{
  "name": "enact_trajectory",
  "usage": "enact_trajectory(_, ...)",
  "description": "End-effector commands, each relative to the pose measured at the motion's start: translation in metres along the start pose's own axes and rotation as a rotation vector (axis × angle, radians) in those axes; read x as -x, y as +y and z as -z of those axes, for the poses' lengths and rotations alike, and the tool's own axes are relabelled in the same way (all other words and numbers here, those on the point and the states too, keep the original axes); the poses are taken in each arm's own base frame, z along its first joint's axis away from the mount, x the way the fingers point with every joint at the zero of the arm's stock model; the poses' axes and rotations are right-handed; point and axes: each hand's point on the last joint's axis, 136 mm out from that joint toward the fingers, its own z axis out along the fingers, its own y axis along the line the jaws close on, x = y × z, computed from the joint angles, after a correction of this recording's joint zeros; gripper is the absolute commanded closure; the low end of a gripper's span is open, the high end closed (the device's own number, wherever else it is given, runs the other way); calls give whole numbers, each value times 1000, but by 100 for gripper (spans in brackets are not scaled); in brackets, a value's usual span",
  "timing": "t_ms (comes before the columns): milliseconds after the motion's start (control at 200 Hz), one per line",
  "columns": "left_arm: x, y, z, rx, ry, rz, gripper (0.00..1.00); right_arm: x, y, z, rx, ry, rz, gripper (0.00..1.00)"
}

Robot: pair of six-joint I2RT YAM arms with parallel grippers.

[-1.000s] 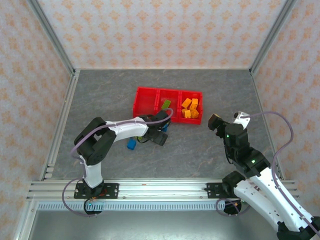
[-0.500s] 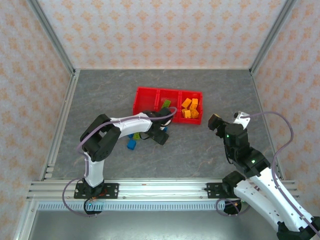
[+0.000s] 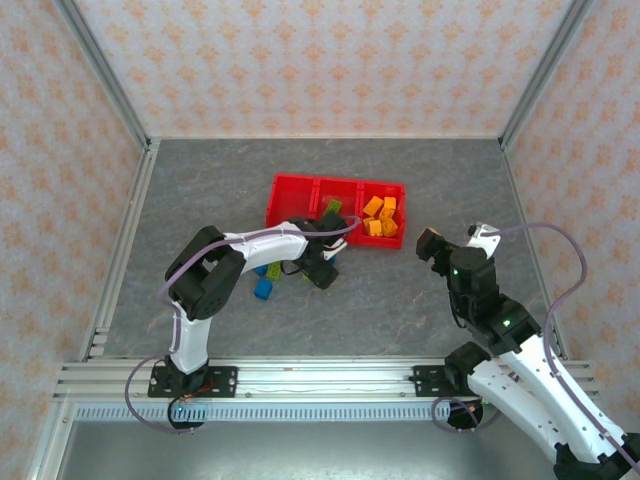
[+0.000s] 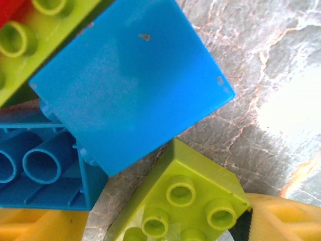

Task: Sort the legos into containers by color
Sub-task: Pick up the lego from the center of the table.

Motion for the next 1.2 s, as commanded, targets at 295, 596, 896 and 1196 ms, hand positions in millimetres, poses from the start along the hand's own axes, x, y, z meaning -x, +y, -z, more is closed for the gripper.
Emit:
enact_trajectory(295,14,-18,-26,-82,-96,60,48,2,-2,0,-8,-20,0,0)
enact_trajectory(596,-5,-44,-4,-84,-215,84,63,2,-2,0,-11,-20,-1,0)
enact_trajectory(896,38,-23,84,-42,-513,237,77,3,-2,1,-10,-21,-3,0)
enact_trajectory(1196,76,15,141,50,-620,356,74,4,-2,3,-3,-29,-10,0)
